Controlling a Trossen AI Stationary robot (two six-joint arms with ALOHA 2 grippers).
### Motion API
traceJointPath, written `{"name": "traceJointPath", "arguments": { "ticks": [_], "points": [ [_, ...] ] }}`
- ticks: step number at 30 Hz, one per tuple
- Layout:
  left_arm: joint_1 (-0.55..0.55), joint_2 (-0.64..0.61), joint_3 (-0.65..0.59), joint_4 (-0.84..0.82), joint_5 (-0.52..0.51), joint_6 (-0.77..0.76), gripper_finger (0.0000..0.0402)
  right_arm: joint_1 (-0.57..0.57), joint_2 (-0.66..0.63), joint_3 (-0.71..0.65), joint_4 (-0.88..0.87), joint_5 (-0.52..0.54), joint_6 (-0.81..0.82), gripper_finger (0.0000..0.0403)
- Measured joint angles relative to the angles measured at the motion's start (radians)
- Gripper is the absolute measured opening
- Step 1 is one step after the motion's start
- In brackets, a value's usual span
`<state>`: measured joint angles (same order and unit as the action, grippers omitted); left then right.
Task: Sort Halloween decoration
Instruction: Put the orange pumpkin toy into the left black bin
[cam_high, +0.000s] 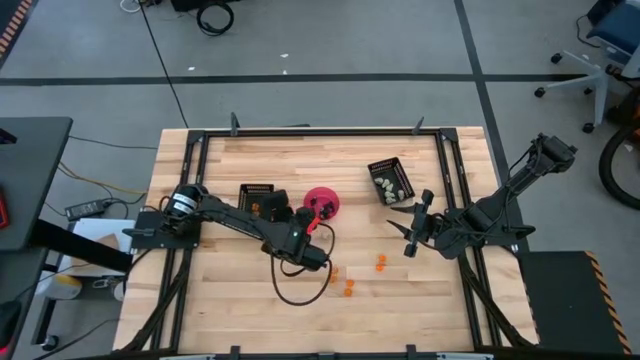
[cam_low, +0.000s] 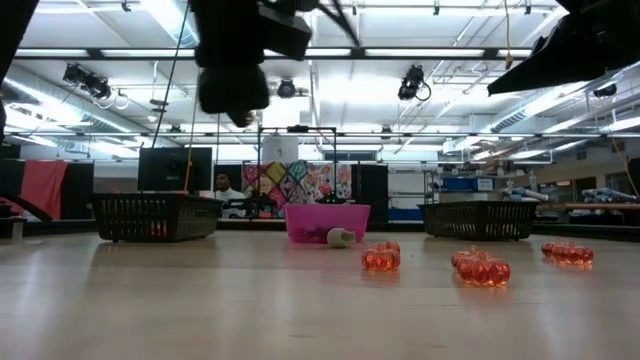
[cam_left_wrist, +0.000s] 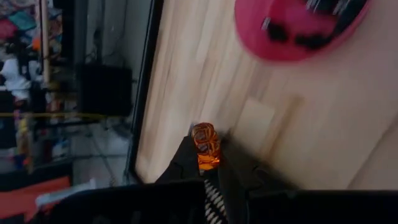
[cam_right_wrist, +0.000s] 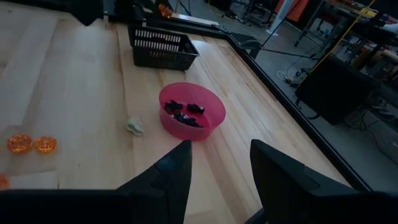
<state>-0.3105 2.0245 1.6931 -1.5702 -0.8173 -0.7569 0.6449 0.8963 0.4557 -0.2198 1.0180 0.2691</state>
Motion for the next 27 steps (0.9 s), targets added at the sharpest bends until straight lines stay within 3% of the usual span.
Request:
{"name": "traceJointPath", "arguments": {
  "ticks": [8,13,22,27],
  "points": [
    [0.007,-0.01,-0.255,-0.002,0.007,-0.103,0.0014,0.005,0.0,0.0,0.001,0.006,-0.002,0.0167],
    [0.025,-0.01,-0.388,0.017,0.072,-0.16,0.0014,0.001,0.0,0.0,0.001,0.012,-0.002,0.0167],
    [0.033,-0.01,-0.422,0.047,0.094,-0.168,0.0015,0.0,0.0,0.0,0.002,0.02,-0.002,0.0167],
    [0.033,-0.01,-0.422,0.079,0.093,-0.168,0.004,0.0,0.0,0.0,0.002,0.019,-0.002,0.0167]
  ]
}}
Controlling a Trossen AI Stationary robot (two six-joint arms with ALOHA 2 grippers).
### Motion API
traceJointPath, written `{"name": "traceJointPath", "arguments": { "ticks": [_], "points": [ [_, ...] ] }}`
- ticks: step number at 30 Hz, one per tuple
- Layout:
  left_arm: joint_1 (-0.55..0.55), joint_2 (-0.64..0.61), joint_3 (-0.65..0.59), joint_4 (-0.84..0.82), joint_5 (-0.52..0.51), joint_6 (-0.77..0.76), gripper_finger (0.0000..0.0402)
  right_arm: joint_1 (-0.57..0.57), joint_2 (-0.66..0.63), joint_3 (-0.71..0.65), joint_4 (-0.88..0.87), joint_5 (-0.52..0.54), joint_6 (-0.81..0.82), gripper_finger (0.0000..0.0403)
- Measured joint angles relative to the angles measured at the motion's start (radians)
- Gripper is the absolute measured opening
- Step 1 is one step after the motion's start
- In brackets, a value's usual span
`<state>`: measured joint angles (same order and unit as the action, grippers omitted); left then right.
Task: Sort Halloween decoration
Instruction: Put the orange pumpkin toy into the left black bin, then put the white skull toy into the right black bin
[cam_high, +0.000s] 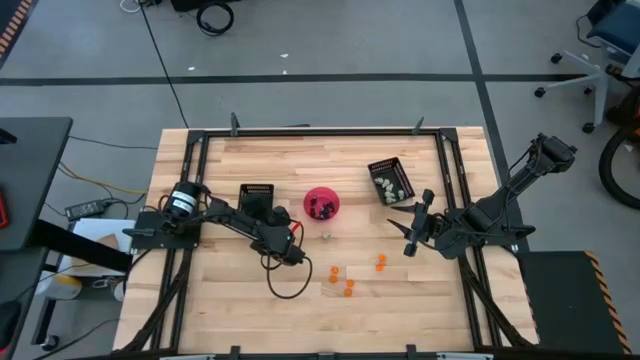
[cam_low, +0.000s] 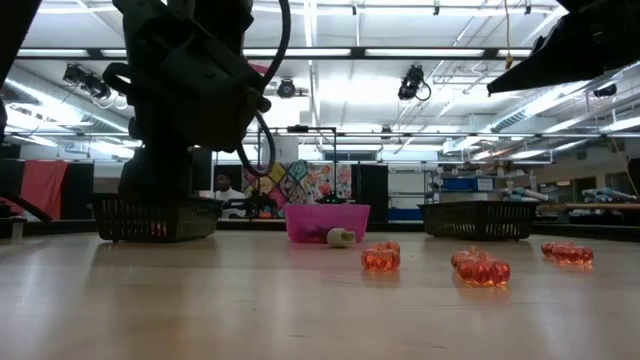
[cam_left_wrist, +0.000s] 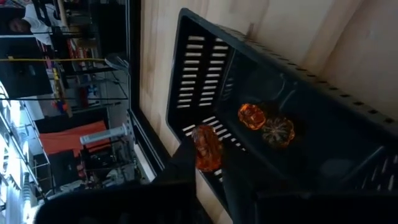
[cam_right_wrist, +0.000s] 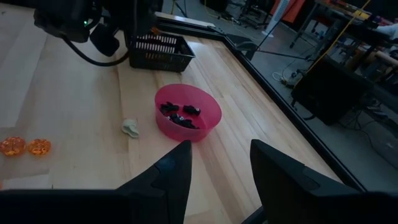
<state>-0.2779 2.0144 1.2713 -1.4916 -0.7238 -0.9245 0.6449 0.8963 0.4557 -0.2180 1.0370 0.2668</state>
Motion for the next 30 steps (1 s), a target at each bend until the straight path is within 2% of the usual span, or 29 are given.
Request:
{"name": "traceJointPath", "arguments": {
  "ticks": [5,10,16,19,24,27,30],
  "points": [
    [0.0,0.0,0.0,-0.002,0.0,0.0,0.0087,0.0,0.0,0.0,0.0,0.0,0.0,0.0167],
    [0.0,0.0,0.0,-0.072,0.001,-0.02,0.0131,0.0,0.0,0.0,0.0,0.0,0.0,0.0167],
    [0.0,-0.012,0.017,-0.084,-0.012,-0.059,0.015,0.0,0.0,0.0,0.0,0.003,0.0,0.0167],
    [-0.002,-0.012,0.061,-0.081,-0.076,-0.071,0.015,0.0,0.0,0.0,0.009,0.01,-0.005,0.0167],
    [-0.021,-0.014,0.151,-0.061,-0.254,-0.069,0.015,0.0,0.0,0.0,0.008,0.009,-0.006,0.0167],
    [-0.049,-0.014,0.192,0.026,-0.37,0.009,0.015,0.0,0.0,0.0,0.007,0.009,-0.007,0.0167],
    [-0.078,-0.014,0.209,0.222,-0.453,0.18,0.015,0.0,0.0,0.0,0.007,0.009,-0.007,0.0167]
  ]
}}
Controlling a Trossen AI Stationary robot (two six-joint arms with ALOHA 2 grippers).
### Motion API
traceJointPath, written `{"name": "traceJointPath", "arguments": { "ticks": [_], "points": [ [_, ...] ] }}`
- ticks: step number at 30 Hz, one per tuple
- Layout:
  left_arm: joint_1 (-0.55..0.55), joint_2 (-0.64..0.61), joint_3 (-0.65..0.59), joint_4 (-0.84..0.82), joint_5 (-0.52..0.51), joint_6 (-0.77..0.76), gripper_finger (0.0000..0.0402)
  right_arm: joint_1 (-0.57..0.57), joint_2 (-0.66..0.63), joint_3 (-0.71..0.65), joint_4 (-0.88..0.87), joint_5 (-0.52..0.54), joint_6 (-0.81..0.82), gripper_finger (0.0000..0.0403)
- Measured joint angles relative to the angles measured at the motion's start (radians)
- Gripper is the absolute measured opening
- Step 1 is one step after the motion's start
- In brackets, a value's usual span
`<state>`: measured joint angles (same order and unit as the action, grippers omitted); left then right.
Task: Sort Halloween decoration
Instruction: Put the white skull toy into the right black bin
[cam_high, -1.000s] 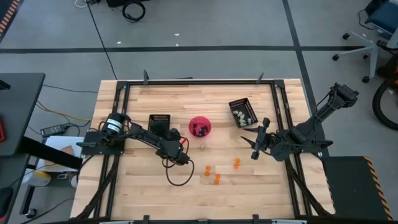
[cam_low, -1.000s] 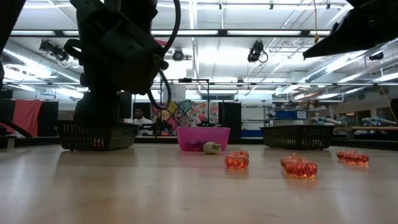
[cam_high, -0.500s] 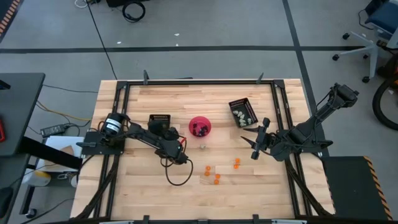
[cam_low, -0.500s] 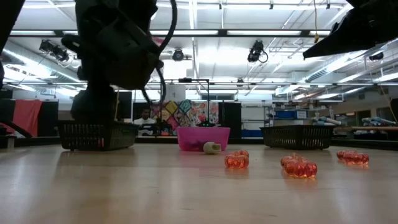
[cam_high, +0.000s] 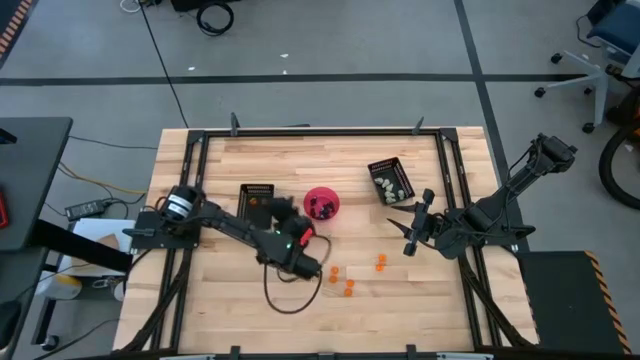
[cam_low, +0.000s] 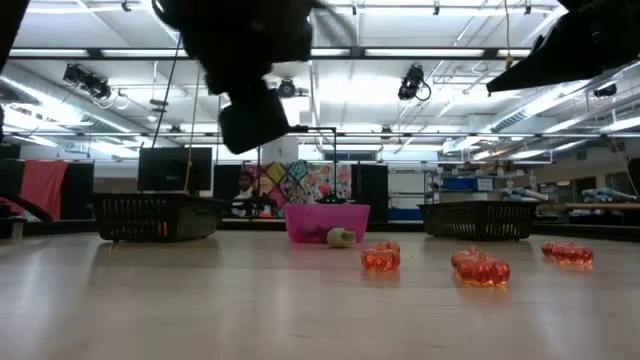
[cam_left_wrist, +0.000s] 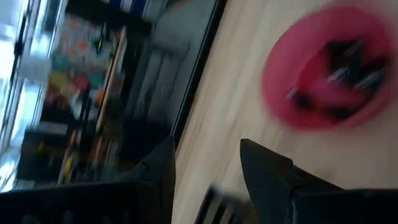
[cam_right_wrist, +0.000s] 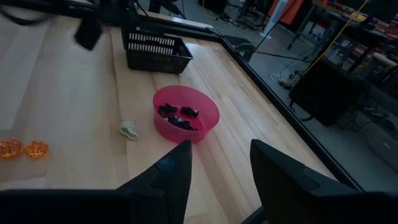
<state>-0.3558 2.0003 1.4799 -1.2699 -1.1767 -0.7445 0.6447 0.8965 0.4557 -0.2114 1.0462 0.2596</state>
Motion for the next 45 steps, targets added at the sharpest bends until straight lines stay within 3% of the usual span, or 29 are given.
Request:
{"name": "traceJointPath", "arguments": {
  "ticks": [5,11,16,21,26,36,45],
  "points": [
    [-0.021,0.0,0.0,0.397,0.041,0.424,0.015,0.0,0.0,0.0,0.0,0.0,0.0,0.0167],
    [-0.005,0.0,0.0,0.751,0.36,0.849,0.0139,0.0,0.0,0.0,0.001,0.0,0.0,0.0167],
    [0.038,0.0,0.0,0.851,0.684,0.933,0.0126,0.0,0.0,0.0,0.0,-0.006,0.0,0.0167],
    [0.08,-0.001,-0.068,0.941,0.849,0.924,0.0123,0.0,0.0,0.0,0.0,-0.011,-0.006,0.0167],
    [0.085,0.0,-0.172,1.082,0.872,0.914,0.0123,0.0,0.0,0.0,0.0,-0.015,-0.006,0.0167],
    [0.133,0.0,-0.286,1.189,0.858,0.766,0.0123,0.0,0.0,0.0,0.0,-0.016,-0.002,0.0167],
    [0.112,0.0,-0.31,1.224,0.727,0.763,0.0123,0.0,0.0,0.0,0.0,-0.017,-0.001,0.0167]
  ]
}}
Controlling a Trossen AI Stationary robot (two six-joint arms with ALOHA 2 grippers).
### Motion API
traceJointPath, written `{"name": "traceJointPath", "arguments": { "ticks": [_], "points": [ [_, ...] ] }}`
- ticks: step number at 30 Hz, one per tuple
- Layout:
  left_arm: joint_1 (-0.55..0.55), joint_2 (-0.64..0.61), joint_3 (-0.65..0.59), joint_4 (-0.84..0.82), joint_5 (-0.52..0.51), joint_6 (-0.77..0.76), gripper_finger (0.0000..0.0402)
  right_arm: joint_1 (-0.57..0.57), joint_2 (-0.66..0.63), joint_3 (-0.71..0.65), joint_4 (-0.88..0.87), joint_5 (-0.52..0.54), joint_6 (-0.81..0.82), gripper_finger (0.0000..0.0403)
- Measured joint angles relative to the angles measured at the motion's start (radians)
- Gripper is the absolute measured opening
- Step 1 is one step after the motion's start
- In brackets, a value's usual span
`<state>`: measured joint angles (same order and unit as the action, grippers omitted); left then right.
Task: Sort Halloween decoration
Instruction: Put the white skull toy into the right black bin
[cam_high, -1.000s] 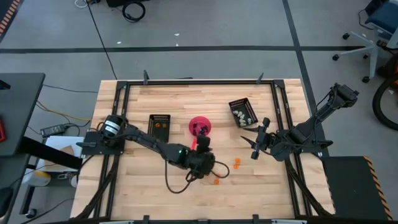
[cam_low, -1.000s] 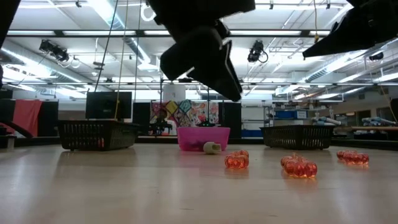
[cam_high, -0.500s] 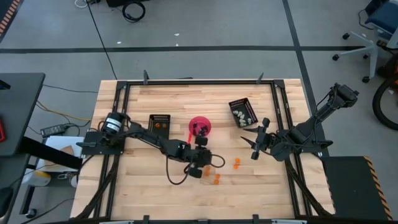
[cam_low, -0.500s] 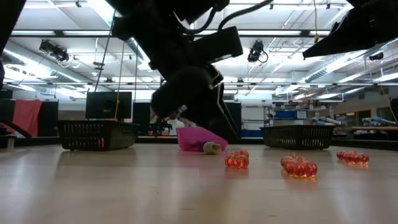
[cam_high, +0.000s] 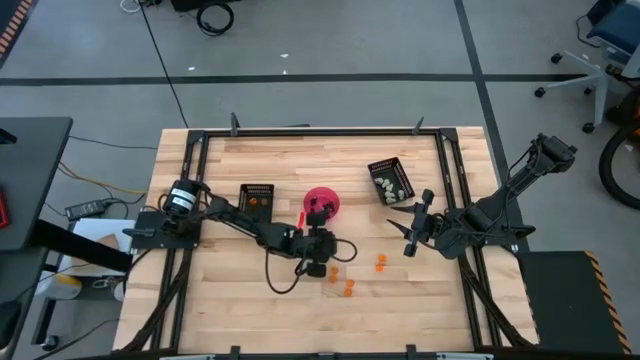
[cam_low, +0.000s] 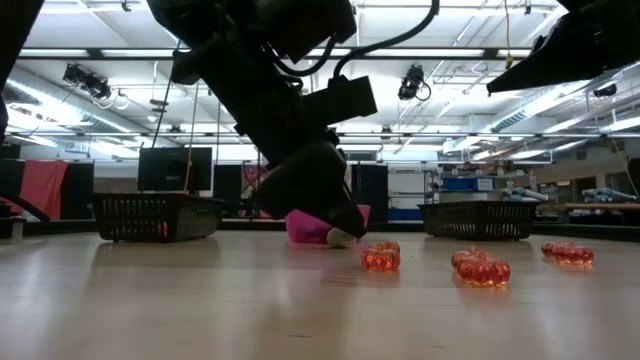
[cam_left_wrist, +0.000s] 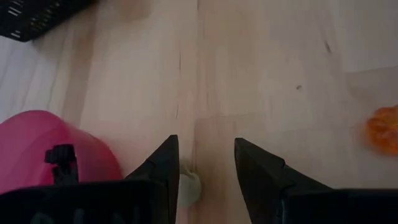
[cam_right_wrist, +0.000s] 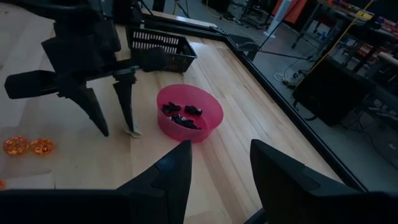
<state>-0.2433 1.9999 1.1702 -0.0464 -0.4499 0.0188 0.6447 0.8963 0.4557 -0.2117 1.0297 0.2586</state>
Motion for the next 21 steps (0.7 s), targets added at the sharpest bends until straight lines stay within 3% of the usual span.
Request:
{"name": "traceJointPath", "arguments": {
  "ticks": [21],
  "points": [
    [0.025,0.0,0.0,-0.113,0.001,-0.123,0.0123,0.0,0.0,0.0,0.001,-0.001,0.001,0.0167]
  ]
}}
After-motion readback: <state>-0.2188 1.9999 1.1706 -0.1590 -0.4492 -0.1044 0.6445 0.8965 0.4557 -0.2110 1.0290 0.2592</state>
